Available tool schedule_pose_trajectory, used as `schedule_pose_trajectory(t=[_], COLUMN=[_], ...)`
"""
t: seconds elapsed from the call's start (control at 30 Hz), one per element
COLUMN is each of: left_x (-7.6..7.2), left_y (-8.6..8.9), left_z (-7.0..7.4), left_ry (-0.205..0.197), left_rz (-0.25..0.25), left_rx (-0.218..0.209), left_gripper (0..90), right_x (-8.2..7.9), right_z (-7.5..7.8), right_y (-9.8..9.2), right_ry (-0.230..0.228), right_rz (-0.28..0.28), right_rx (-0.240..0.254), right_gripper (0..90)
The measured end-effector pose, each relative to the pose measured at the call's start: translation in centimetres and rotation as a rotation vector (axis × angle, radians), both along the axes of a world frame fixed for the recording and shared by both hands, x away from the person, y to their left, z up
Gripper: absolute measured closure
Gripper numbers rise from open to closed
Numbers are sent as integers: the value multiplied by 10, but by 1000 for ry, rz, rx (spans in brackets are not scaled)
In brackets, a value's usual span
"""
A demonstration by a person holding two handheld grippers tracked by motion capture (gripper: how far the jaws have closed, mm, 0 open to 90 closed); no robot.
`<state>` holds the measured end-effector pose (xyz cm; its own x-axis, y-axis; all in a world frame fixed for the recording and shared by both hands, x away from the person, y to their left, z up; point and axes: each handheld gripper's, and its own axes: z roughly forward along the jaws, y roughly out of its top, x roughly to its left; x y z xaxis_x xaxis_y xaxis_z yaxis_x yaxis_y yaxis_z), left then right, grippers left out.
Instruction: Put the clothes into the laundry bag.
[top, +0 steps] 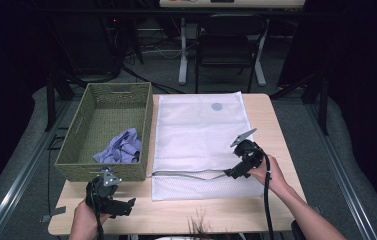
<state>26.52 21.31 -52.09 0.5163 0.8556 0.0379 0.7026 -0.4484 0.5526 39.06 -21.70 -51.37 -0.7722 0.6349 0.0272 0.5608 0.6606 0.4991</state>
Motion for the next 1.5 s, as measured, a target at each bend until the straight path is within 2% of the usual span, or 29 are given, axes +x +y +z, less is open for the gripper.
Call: schedule_pose_trajectory(t=[0.4,0.5,0.67,0.93,1.07,1.1,1.13,1.17,1.2,1.5], left_x=[0,0,1,0,0,0,0,0,0,0], left_y=[0,0,0,0,-1,-1,-1,-1,-1,-1], left_z=[-1,-1,-1,-1,-1,-1,-1,-1,-1,-2], left_ry=[2,1,1,2,5,5,5,5,5,10], left_rz=[-1,-3,-3,-2,-3,-4,-4,-4,-3,-7], left_rx=[1,3,3,4,4,4,5,5,5,10], left_gripper=[0,0,0,0,0,0,0,0,0,0], right_x=[15,19,22,30,31,31,31,31,32,34], right_z=[-12,-15,-21,-30,-33,-34,-34,-36,-36,-40], right_y=[25,30,38,51,58,59,61,62,63,67], right_ry=[25,35,44,62,63,63,62,61,65,65], right_rz=[41,59,71,101,122,124,128,122,141,144], right_rx=[-25,-50,-65,-105,-120,-112,-128,-110,-136,-151], right_gripper=[4,12,32,157,247,260,269,280,292,379])
